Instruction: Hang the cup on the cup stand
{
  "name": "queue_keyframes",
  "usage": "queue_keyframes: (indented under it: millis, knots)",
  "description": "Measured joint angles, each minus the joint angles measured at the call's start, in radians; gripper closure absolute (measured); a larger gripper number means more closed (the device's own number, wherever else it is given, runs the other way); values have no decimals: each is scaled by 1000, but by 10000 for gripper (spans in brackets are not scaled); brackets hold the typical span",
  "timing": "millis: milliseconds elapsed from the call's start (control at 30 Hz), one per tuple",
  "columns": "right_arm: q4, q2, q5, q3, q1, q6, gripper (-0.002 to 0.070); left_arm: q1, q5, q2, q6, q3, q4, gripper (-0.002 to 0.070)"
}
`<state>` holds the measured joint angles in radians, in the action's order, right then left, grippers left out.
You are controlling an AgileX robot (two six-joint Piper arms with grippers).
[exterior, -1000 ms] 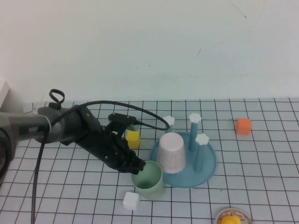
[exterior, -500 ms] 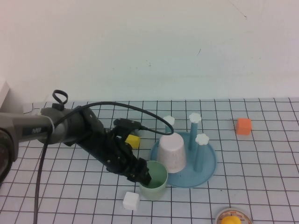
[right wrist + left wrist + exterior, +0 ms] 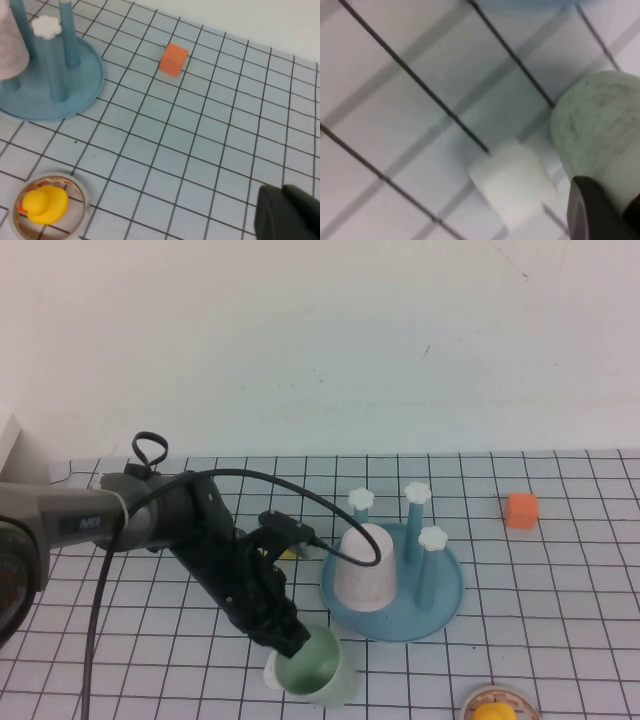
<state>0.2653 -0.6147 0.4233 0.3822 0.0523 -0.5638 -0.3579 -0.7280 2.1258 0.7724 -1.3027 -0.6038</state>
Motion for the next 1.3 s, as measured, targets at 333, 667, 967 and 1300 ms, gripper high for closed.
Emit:
queue_keyframes:
  millis: [333, 667, 967, 1300]
  knots:
    - [267, 0, 6, 0, 0, -240, 678, 0, -107, -159, -33, 0, 114, 669]
    - [838, 0, 326, 0, 0, -1042, 678, 0, -190, -485, 9, 0, -93, 669]
    - [889, 0, 422, 61, -95, -1222, 609, -104, -200, -603, 48, -9, -407, 669]
    - [489, -34, 324, 219, -236, -1045, 30, -232, -204, -597, 44, -11, -414, 669]
